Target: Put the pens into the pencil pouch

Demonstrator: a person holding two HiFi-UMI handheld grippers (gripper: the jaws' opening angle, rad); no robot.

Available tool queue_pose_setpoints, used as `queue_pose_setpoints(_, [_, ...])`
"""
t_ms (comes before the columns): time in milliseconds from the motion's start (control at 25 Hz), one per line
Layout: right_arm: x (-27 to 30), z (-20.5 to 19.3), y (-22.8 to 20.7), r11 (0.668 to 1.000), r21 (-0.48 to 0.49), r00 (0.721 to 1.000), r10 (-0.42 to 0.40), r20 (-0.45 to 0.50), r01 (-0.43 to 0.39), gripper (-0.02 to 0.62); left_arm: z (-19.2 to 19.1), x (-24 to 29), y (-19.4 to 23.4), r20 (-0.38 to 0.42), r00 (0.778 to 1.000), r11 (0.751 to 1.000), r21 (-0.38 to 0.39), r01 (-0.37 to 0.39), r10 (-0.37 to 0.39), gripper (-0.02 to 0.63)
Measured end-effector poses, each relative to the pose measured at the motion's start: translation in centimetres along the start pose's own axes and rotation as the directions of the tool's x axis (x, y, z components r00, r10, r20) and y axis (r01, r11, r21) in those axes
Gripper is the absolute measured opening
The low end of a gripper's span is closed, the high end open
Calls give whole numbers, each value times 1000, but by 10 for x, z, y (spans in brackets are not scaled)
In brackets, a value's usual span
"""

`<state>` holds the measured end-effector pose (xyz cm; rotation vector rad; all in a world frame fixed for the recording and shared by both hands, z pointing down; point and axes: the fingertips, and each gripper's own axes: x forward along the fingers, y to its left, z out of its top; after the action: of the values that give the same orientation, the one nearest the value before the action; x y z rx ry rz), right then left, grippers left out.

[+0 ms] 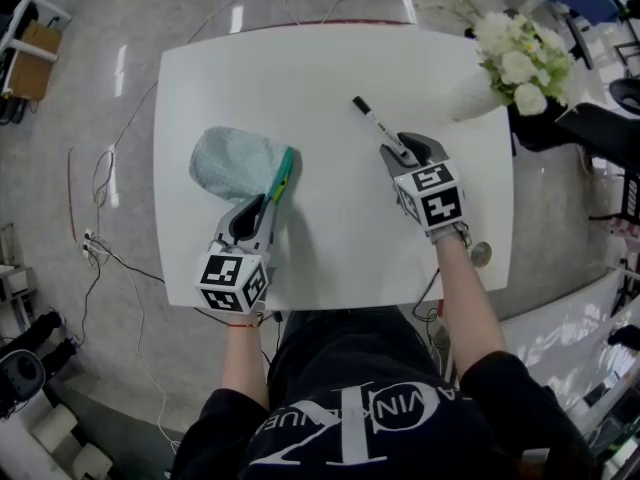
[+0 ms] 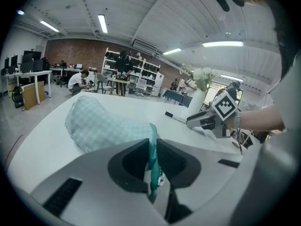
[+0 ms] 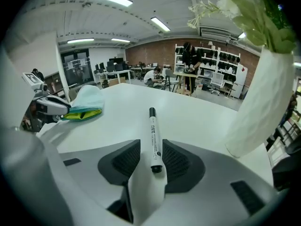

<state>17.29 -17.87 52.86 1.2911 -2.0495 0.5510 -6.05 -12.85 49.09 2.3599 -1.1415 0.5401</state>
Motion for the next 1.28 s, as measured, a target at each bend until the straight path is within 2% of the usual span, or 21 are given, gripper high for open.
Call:
queue_pose_setpoints(360, [6,-5,1,1000,4,999,26,-29,-26,128,-4,-2,0,-7,1000,1000,-6,-4,4,52])
queue_pose_setpoints(480, [7,-5,3,999,4,999,35,-25,-34,89,-5,-1,0,-5,1000,1000,-9,-4,4,51])
queue_pose_setpoints(840, [6,-3,10,999,-2,999,46,-8,-46,83,-4,-5,-1,8,1000,1000,-14,-10,10,51])
queue_pose_setpoints(1040, [-2,8,30,996,1,995,88,39,-88,81,-3,-9,0,22,1000,1000,-21,-12,12,51])
queue_pose_setpoints(1280, [-16,18,68,982,4,979,188,76,-189,81,0,-13,0,45,999,999,-41,-10,11,51])
